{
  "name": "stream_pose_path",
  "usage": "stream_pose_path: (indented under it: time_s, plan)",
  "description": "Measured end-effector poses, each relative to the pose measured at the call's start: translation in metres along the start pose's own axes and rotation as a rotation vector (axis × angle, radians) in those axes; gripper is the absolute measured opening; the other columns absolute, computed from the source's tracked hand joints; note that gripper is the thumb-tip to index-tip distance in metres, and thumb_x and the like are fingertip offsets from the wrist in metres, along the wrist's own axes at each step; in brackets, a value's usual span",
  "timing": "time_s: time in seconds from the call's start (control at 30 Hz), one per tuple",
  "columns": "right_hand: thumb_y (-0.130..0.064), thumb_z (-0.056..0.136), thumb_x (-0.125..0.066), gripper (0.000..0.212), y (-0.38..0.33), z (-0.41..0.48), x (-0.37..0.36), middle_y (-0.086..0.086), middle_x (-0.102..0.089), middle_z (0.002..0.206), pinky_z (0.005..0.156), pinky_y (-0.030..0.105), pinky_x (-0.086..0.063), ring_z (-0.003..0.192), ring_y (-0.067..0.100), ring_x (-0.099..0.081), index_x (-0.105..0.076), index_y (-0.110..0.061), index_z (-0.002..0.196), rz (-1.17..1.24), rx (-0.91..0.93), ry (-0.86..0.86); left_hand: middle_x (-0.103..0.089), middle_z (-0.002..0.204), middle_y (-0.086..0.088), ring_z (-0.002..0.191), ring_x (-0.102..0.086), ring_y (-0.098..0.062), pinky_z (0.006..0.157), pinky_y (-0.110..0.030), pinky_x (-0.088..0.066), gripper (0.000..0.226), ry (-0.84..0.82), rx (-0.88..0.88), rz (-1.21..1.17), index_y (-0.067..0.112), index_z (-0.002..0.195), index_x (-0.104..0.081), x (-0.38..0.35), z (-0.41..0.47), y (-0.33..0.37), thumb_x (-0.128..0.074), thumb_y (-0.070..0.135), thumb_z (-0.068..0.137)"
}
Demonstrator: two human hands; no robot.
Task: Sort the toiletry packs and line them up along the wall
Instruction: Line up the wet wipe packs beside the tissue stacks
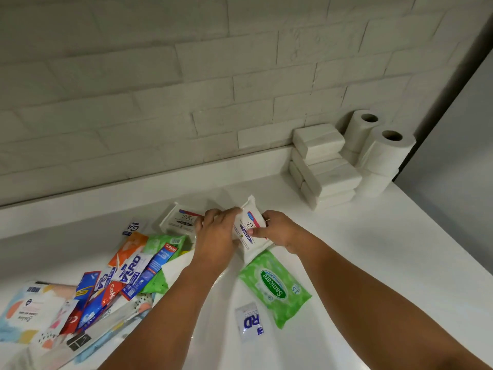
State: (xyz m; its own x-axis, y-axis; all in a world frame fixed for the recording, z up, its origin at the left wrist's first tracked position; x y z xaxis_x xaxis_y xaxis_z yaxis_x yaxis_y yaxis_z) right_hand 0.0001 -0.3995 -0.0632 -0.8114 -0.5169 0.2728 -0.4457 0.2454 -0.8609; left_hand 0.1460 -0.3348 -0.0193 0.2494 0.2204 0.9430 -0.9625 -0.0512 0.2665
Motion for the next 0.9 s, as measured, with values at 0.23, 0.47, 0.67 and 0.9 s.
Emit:
stream_pose_path:
  time_s: [0.23, 0.47, 0.67, 0.9]
  plan:
    - [-0.033, 0.083, -0.076, 0.041, 0.009, -0.002, 0.05, 0.005, -0.071, 0.111, 0.067, 0.03, -0.047, 0.093, 0.022, -0.067, -0.058, -0.012, 0.114, 0.349, 0.008, 0.096, -0.053, 0.141, -0.004, 0.12, -0.058, -0.024, 0.096, -0.034, -0.047, 0.085, 0.085, 0.383, -0.668, 0.017, 0.153, -0.028, -0.012, 0.017, 0.011, -0.077, 0.035, 0.085]
    - [-0.028, 0.095, -0.063, 0.022, 0.016, 0.011, 0.076, 0.004, -0.069, 0.102, 0.057, 0.022, -0.041, 0.08, 0.014, -0.063, -0.059, -0.011, 0.107, 0.374, 0.027, 0.156, -0.075, 0.107, -0.004, 0.093, -0.072, -0.017, 0.089, -0.039, -0.058, 0.036, -0.055, 0.59, -1.088, 0.011, 0.122, -0.065, -0.066, 0.033, 0.042, -0.073, 0.024, 0.09]
    - [-0.01, 0.097, -0.04, 0.029, 0.013, 0.03, 0.091, 0.009, -0.068, 0.113, 0.086, 0.033, -0.051, 0.103, 0.028, -0.062, -0.064, -0.011, 0.113, -0.081, 0.157, 0.227, -0.075, 0.105, -0.004, 0.09, -0.072, -0.016, 0.077, -0.027, -0.057, 0.031, 0.054, 0.7, -1.066, 0.01, 0.114, -0.071, -0.095, 0.058, 0.041, -0.075, 0.026, 0.087]
    - [-0.009, 0.095, -0.039, 0.027, 0.014, 0.05, 0.097, 0.012, -0.064, 0.118, 0.094, 0.035, -0.048, 0.109, 0.032, -0.059, -0.055, -0.007, 0.117, -0.408, 0.184, 0.227, -0.076, 0.087, 0.006, 0.083, -0.072, -0.01, 0.073, -0.021, -0.053, 0.016, 0.096, 0.695, -0.937, 0.016, 0.097, -0.079, -0.107, 0.082, 0.046, -0.074, 0.029, 0.088]
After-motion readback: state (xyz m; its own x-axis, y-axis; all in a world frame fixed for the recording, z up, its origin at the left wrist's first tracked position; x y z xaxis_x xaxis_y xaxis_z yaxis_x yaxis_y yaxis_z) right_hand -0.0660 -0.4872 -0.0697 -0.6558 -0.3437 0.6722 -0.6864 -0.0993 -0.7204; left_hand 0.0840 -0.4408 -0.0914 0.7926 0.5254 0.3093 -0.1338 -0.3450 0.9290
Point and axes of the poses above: each hand's wrist, its own z-axis towards the middle knuckle, its own x-axis out of the back of the hand, y = z × x, the point moved 7 cm from there along z, towards the middle knuckle
